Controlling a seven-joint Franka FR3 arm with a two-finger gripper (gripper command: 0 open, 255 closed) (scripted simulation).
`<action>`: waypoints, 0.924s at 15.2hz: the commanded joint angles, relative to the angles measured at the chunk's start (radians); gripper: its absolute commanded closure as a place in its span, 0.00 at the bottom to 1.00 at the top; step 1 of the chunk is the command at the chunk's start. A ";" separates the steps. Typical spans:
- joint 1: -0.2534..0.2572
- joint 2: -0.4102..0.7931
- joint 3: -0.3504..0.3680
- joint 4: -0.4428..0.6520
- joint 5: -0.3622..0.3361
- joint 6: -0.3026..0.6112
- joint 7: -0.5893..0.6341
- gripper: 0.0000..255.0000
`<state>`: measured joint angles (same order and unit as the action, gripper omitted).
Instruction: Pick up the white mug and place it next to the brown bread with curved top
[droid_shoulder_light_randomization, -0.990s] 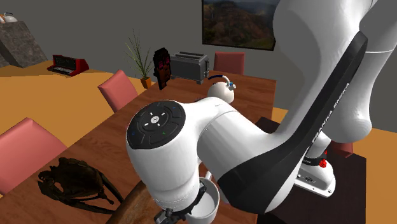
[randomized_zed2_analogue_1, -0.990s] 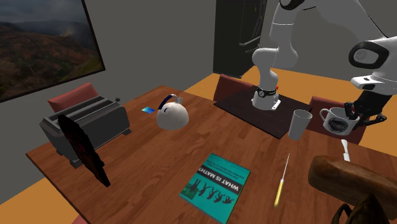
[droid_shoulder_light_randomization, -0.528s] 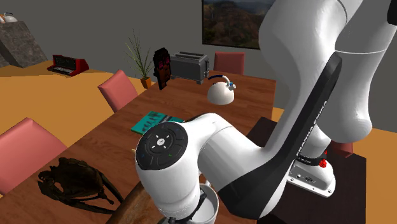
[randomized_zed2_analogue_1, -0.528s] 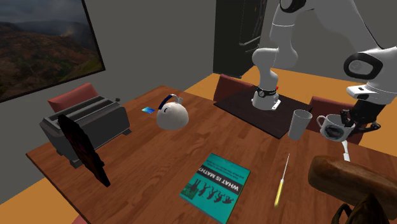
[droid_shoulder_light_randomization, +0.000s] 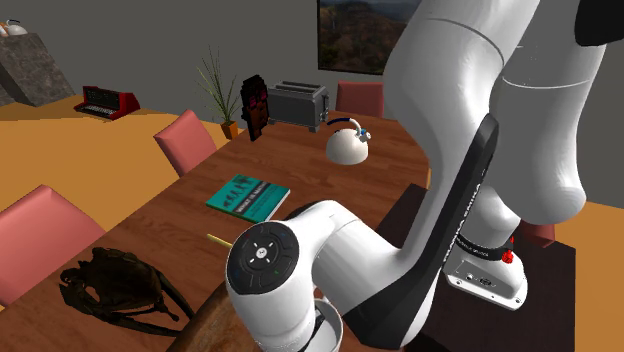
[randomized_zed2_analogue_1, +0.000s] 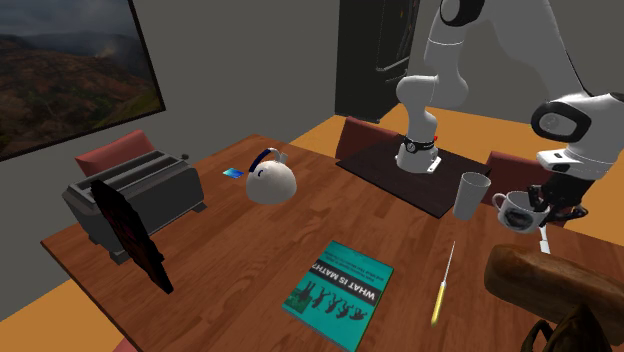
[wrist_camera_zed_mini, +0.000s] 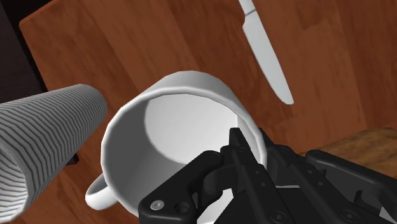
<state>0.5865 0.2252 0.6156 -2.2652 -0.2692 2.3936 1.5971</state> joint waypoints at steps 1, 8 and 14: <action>0.007 0.026 -0.010 0.000 -0.026 0.020 0.018 1.00; 0.041 0.113 -0.056 -0.001 -0.114 0.090 0.081 1.00; 0.060 0.155 -0.082 0.002 -0.156 0.122 0.111 1.00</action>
<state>0.6453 0.3788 0.5344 -2.2628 -0.4228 2.5133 1.7063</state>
